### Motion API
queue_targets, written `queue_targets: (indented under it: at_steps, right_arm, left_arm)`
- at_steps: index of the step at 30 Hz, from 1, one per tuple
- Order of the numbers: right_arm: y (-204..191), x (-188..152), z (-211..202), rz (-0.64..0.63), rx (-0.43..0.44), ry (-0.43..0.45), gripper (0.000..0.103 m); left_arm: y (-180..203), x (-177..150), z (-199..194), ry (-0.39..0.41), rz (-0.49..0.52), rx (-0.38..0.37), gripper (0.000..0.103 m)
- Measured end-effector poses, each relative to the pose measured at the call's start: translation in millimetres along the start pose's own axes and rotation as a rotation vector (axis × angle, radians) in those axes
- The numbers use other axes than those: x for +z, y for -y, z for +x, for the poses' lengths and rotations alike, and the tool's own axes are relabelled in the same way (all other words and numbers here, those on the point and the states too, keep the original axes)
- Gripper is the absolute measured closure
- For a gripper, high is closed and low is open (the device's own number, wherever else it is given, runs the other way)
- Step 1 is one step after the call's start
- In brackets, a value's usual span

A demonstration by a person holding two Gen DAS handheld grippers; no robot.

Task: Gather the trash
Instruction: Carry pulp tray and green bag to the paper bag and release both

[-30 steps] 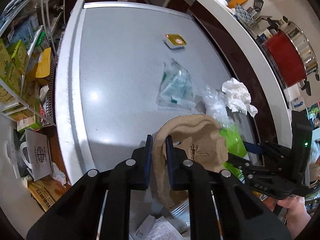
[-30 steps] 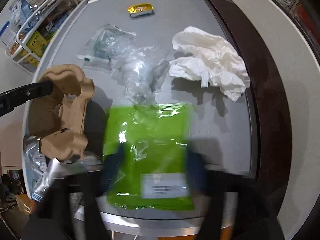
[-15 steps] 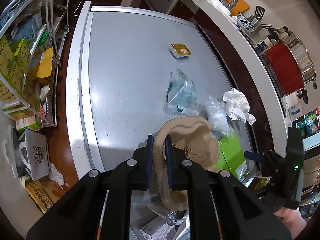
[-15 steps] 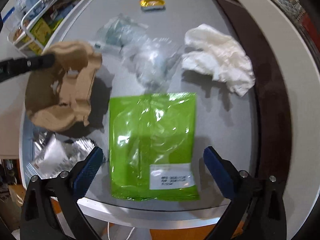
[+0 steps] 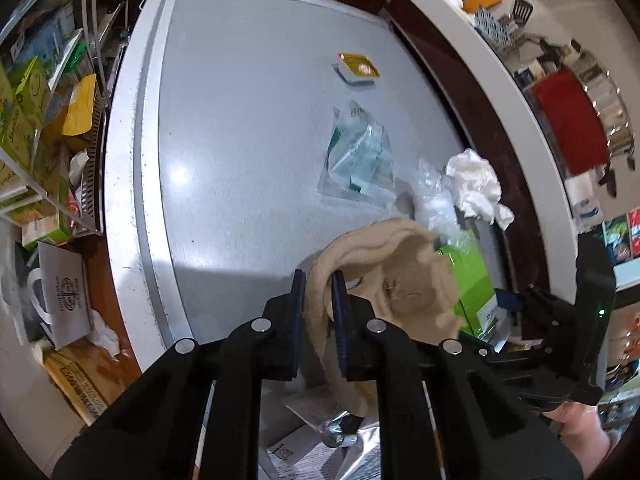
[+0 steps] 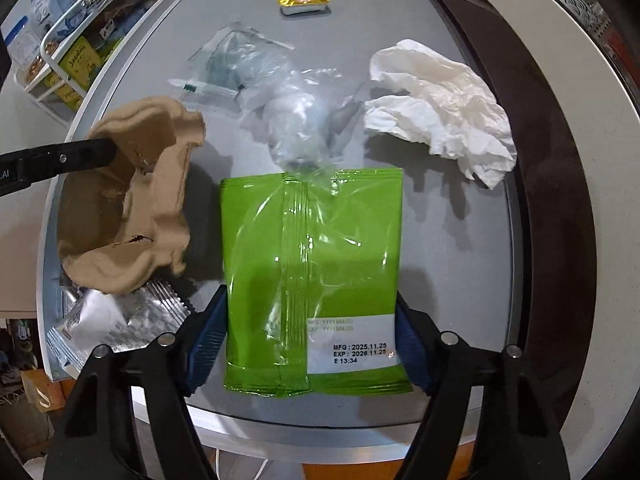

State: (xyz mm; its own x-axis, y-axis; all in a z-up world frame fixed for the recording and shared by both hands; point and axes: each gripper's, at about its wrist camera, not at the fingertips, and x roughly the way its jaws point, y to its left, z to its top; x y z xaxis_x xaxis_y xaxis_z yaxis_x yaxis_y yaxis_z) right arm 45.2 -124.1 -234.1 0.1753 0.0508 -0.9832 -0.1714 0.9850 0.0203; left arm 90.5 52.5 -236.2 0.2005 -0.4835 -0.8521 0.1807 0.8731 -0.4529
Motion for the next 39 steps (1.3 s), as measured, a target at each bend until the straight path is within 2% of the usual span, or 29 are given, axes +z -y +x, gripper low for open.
queue_targets:
  at_steps: [5, 13, 27, 33, 39]
  right_arm:
    - [16.6, -0.8, -20.4, 0.037, 0.028, 0.051, 0.03]
    - [27.0, -12.7, -79.3, 0.042, 0.079, 0.185, 0.03]
    - [29.9, -34.9, -191.9, 0.022, 0.186, 0.472, 0.03]
    - [22.3, -52.5, -216.4, -0.016, 0.215, 0.505, 0.03]
    - [20.9, -85.2, -224.4, -0.055, 0.228, 0.474, 0.03]
  left_arm:
    - [-1.3, 4.2, -19.7, 0.059, -0.045, -0.049, 0.091]
    - [16.9, 9.8, -64.2, 0.165, -0.011, -0.078, 0.091]
    - [51.9, -18.1, -152.5, 0.375, 0.034, -0.113, 0.091]
    - [75.9, -43.0, -181.0, 0.425, 0.083, -0.109, 0.091]
    - [95.7, -71.5, -193.1, 0.428, 0.119, -0.112, 0.091]
